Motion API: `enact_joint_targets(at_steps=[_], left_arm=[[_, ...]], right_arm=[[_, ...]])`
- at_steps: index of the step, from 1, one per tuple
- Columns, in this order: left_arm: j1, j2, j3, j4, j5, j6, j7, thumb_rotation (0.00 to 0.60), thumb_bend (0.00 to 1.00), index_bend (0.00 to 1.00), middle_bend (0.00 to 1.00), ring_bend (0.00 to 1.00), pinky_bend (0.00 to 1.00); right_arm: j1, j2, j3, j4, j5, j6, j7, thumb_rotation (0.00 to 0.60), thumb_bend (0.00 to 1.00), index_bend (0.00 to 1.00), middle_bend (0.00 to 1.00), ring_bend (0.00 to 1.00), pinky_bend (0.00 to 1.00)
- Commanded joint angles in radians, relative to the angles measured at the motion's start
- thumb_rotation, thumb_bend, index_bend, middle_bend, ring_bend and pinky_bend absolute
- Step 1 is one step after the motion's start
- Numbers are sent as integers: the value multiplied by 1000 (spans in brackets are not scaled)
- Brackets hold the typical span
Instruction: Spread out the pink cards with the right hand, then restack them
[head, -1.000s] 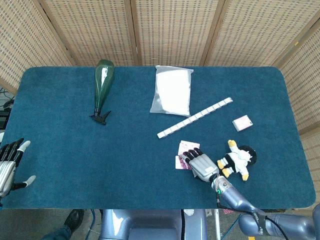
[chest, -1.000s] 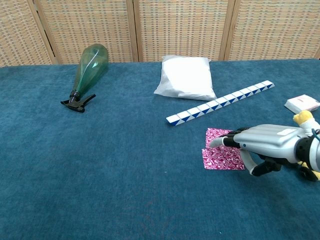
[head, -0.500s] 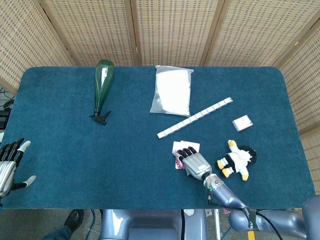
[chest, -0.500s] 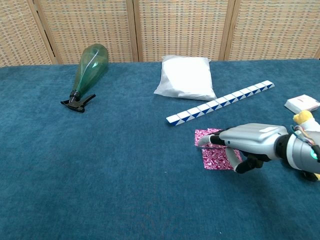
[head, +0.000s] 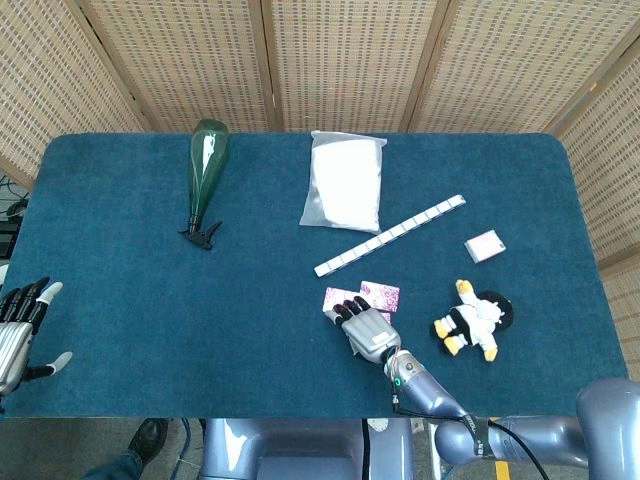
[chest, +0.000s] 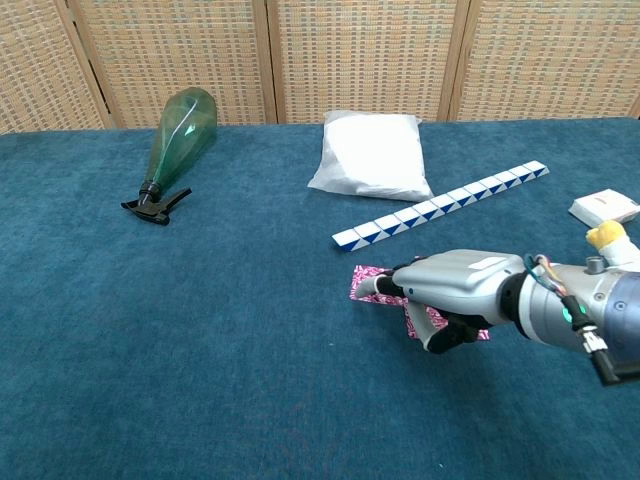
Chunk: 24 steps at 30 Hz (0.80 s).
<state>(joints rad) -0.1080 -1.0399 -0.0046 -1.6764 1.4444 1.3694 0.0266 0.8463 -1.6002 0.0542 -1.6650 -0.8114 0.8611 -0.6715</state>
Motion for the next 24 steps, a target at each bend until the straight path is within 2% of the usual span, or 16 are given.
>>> enact_joint_targets(at_steps=[1, 17, 23, 24], left_arm=[[0, 0, 1, 1, 1, 0, -1, 600, 218, 0, 0, 0, 0], [-2, 4, 2, -2, -1, -6, -5, 600, 218, 0, 0, 0, 0], [-1, 4, 3, -1, 1, -4, -8, 600, 218, 0, 0, 0, 0], [-1, 4, 3, -1, 0, -4, -7, 600, 218, 0, 0, 0, 0]], right_arm=[[18, -16, 1, -8, 25, 13, -22, 600, 1000, 52, 100, 0, 36], [90, -79, -8, -47, 97, 70, -115, 600, 1000, 52, 100, 0, 36], [78, -48, 8, -95, 28, 101, -63, 600, 998, 52, 69, 0, 36], [73, -38, 11, -107, 8, 113, -54, 600, 966, 52, 45, 0, 36]])
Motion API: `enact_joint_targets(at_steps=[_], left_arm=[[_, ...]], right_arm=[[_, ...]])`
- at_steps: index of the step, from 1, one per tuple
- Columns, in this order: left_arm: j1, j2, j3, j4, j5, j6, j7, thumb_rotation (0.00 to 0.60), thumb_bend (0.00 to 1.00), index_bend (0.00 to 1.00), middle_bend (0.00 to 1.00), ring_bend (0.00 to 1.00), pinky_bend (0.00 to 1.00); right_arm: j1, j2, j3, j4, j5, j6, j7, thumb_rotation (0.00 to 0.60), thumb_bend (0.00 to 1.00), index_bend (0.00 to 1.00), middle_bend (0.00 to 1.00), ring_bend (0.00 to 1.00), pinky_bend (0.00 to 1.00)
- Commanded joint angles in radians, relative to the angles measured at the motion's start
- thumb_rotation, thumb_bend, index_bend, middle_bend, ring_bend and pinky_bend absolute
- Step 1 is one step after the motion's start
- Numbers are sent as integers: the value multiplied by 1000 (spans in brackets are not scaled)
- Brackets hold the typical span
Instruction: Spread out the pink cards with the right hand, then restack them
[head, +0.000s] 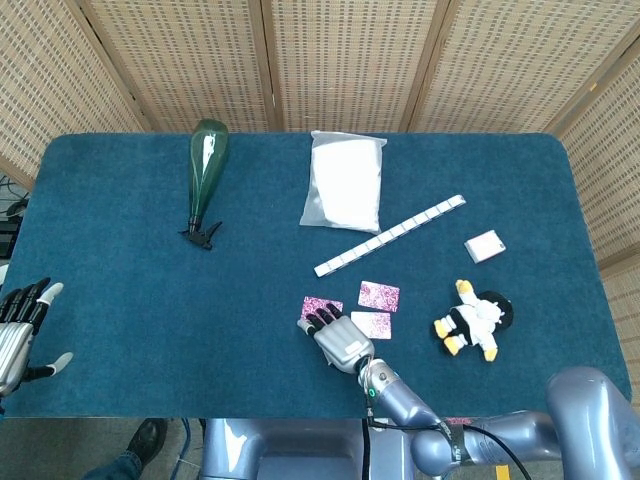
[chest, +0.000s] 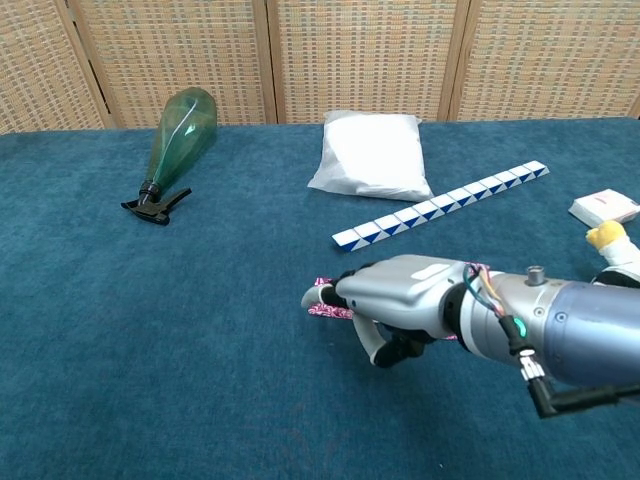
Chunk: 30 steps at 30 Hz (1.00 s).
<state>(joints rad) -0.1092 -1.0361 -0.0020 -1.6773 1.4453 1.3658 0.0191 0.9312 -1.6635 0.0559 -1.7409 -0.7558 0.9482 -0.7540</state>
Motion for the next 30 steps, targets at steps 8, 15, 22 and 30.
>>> enact_joint_targets(at_steps=[8, 15, 22, 30], left_arm=[[0, 1, 0, -1, -1, -1, 3, 600, 218, 0, 0, 0, 0], [0, 1, 1, -2, 1, 0, 7, 600, 218, 0, 0, 0, 0], [2, -2, 0, -4, -2, 4, 15, 600, 218, 0, 0, 0, 0], [0, -1, -1, -8, -8, -1, 20, 600, 218, 0, 0, 0, 0]], right_arm=[[-91, 117, 35, -106, -202, 197, 91, 600, 418, 64, 0, 0, 36], [-154, 127, 44, -58, -185, 257, 146, 600, 405, 131, 0, 0, 36], [-178, 92, 58, 66, -93, 210, 181, 600, 399, 177, 0, 0, 36], [-173, 29, 65, 160, -41, 173, 149, 600, 400, 177, 0, 0, 36]])
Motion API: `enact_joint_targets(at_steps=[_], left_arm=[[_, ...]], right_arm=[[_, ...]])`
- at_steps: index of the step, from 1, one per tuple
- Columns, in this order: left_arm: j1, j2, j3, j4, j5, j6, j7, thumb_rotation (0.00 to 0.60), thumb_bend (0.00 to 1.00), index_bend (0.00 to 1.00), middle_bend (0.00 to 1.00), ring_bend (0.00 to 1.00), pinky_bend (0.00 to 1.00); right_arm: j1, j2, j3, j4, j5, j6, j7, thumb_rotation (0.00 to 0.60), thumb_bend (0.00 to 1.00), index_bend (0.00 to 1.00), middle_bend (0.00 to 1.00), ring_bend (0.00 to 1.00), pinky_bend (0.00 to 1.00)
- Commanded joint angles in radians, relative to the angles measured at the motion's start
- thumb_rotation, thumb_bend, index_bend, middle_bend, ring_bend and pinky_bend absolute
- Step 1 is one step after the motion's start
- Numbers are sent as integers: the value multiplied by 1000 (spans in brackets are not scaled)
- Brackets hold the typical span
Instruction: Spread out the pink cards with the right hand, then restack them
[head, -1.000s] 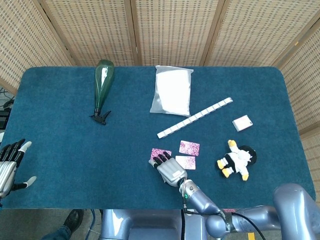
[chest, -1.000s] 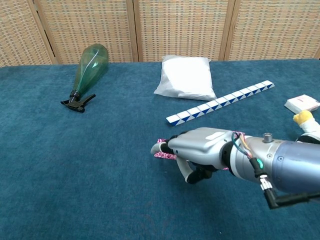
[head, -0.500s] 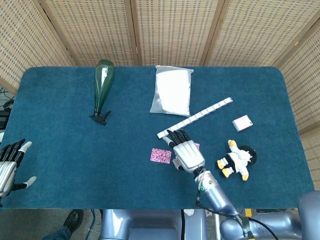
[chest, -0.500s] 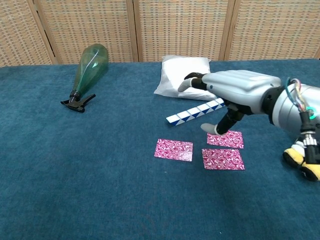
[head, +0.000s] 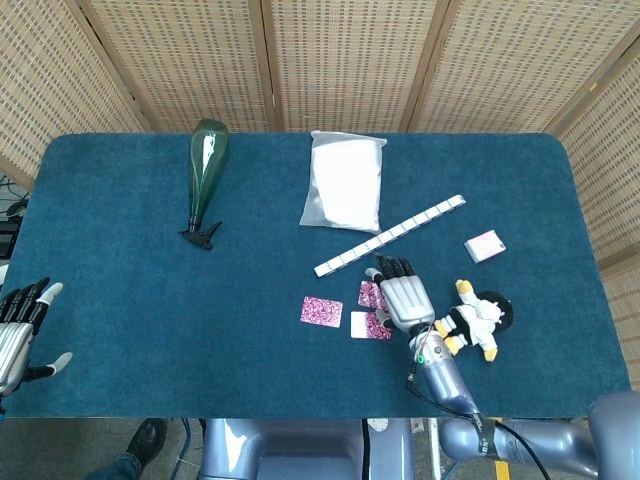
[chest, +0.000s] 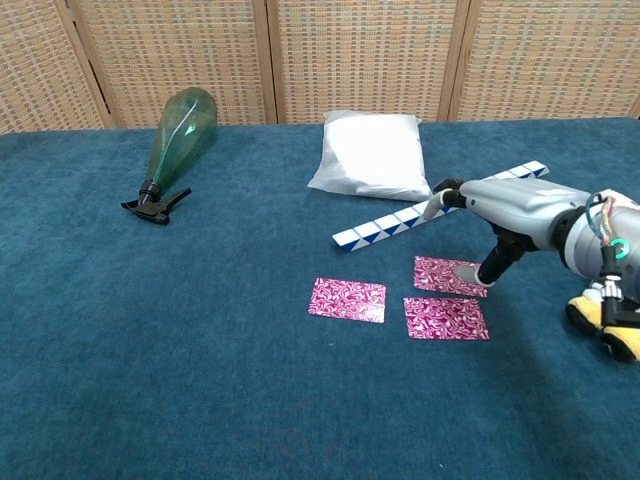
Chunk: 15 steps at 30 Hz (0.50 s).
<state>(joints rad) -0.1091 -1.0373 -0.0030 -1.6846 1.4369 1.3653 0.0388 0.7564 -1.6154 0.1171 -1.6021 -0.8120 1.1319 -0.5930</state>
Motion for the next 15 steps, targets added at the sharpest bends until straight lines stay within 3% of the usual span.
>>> enact_joint_targets(at_steps=[1, 15], left_arm=[[0, 0, 0, 0, 0, 0, 0, 600, 218, 0, 0, 0, 0], [-1, 2, 1, 0, 0, -2, -4, 600, 217, 0, 0, 0, 0]], right_arm=[[4, -28, 6, 31, 22, -14, -18, 600, 398, 177, 0, 0, 36], [14, -79, 58, 98, 85, -6, -71, 600, 211, 191, 0, 0, 36]])
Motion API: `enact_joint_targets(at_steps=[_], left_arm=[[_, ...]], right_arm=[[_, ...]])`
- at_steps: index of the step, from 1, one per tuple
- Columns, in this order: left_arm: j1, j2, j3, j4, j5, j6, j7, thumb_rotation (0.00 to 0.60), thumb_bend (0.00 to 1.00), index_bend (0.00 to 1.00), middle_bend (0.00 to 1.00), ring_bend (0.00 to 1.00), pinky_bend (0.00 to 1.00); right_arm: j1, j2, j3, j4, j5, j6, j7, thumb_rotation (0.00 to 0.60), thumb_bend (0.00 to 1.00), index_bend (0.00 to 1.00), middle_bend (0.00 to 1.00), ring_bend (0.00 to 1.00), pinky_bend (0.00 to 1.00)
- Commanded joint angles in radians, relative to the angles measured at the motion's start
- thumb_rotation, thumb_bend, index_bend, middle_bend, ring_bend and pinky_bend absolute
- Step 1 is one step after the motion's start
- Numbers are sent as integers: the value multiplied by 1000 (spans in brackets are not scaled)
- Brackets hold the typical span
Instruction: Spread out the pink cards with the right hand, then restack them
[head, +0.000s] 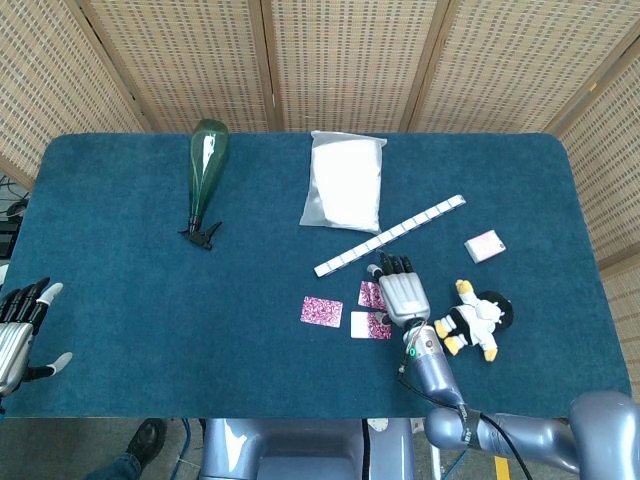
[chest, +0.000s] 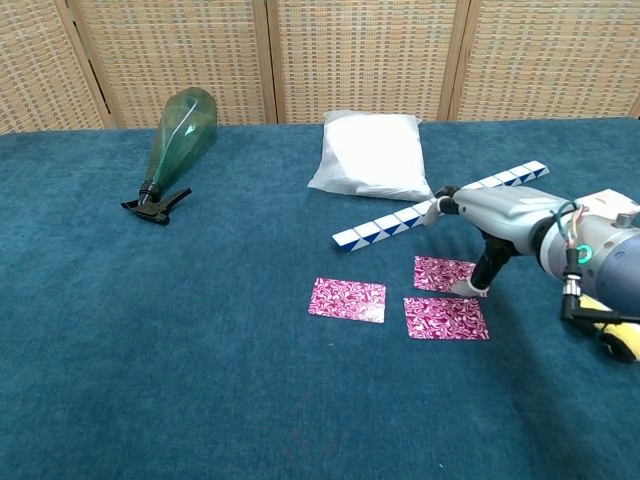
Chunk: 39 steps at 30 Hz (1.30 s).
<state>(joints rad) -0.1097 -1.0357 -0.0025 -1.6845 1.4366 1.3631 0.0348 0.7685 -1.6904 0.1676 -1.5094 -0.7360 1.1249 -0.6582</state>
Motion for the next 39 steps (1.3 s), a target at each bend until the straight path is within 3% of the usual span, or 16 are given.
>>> enact_joint_targets(at_steps=[1, 14, 39], left_arm=[[0, 0, 0, 0, 0, 0, 0, 600, 217, 0, 0, 0, 0], [0, 1, -1, -1, -2, -2, -2, 600, 217, 0, 0, 0, 0], [-2, 2, -1, -4, -6, -5, -2, 600, 217, 0, 0, 0, 0]], right_arm=[[3, -6, 11, 7, 15, 1, -10, 600, 208, 192, 0, 0, 36], [22, -33, 58, 36, 114, -16, -50, 600, 209, 276, 0, 0, 36], [36, -65, 68, 100, 185, -37, -78, 600, 234, 327, 0, 0, 36]])
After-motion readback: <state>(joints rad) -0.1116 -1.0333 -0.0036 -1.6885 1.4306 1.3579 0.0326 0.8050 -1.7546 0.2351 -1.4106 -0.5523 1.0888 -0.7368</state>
